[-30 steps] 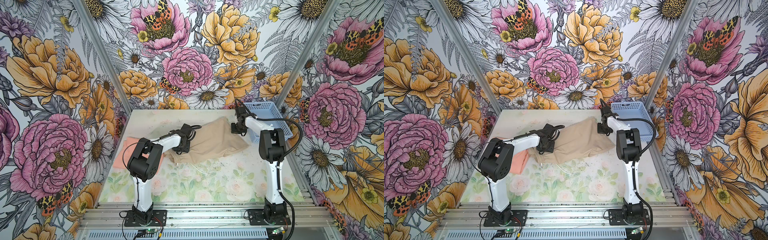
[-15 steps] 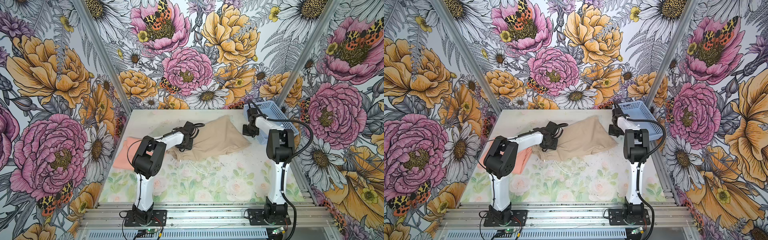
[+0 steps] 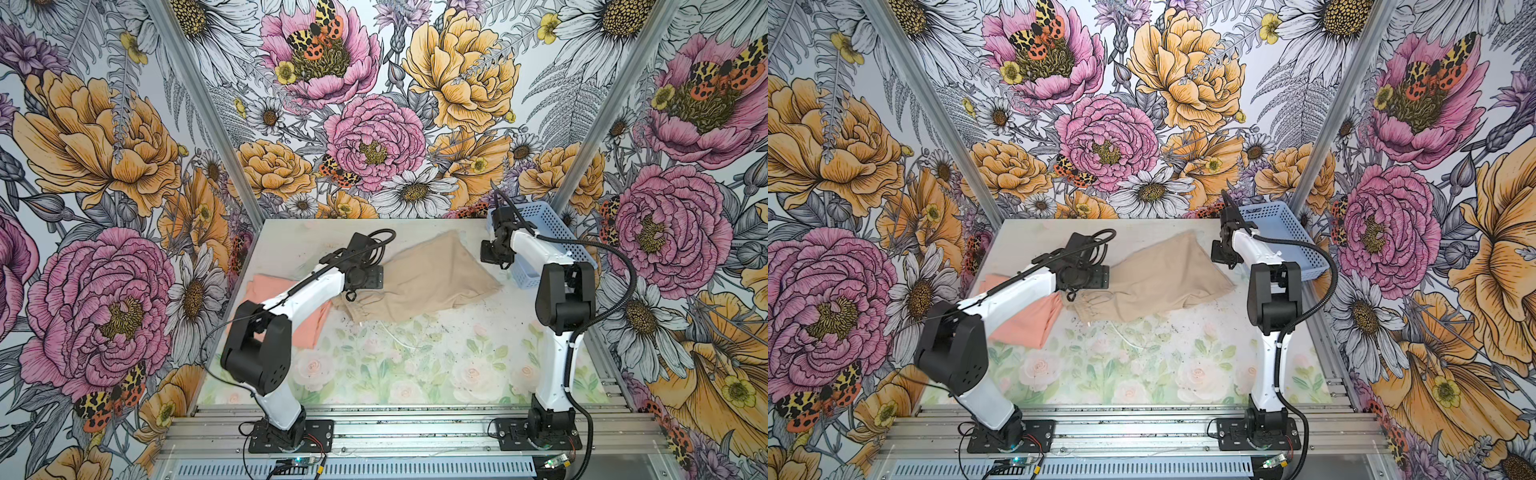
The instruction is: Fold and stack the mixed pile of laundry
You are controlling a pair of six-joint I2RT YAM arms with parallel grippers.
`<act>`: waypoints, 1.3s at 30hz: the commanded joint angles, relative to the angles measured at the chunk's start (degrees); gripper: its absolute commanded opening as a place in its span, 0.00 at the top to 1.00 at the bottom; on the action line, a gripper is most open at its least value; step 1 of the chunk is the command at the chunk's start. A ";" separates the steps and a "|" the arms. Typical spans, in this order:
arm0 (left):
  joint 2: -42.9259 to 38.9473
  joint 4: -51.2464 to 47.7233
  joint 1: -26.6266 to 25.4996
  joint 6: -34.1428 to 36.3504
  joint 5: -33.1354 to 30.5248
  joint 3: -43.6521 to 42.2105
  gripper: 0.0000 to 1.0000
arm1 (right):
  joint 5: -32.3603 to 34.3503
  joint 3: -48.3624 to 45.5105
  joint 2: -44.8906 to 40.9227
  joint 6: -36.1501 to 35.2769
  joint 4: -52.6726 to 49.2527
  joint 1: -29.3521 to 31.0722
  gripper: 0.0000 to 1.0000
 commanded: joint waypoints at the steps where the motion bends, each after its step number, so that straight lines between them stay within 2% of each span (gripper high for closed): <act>1: -4.33 -0.02 3.88 -5.40 5.53 -5.62 0.11 | -1.19 -0.97 -3.16 0.35 -0.20 0.74 0.88; 5: -7.76 0.38 7.43 -8.92 8.69 -14.12 0.12 | -1.70 -1.36 -4.21 0.01 -0.17 1.12 0.87; 9: -9.64 8.47 10.59 -13.20 14.24 -22.02 0.12 | -1.85 -1.44 -4.91 -0.28 -0.17 1.62 0.85; 11: -9.66 11.61 11.49 -14.62 14.78 -23.75 0.12 | -1.85 -1.43 -5.10 -0.31 -0.17 1.88 0.84; 23: -3.70 18.97 11.52 -16.03 16.38 -23.22 0.11 | -1.35 -2.70 -7.21 -0.48 -0.17 2.80 0.81; 31: 0.68 17.64 10.16 -17.13 12.08 -22.33 0.19 | -1.41 -2.20 -7.64 -0.48 -0.26 3.19 0.81; 39: 7.01 13.40 7.72 -17.68 7.44 -15.48 0.29 | -1.40 -3.25 -8.17 -0.39 -0.26 3.65 0.80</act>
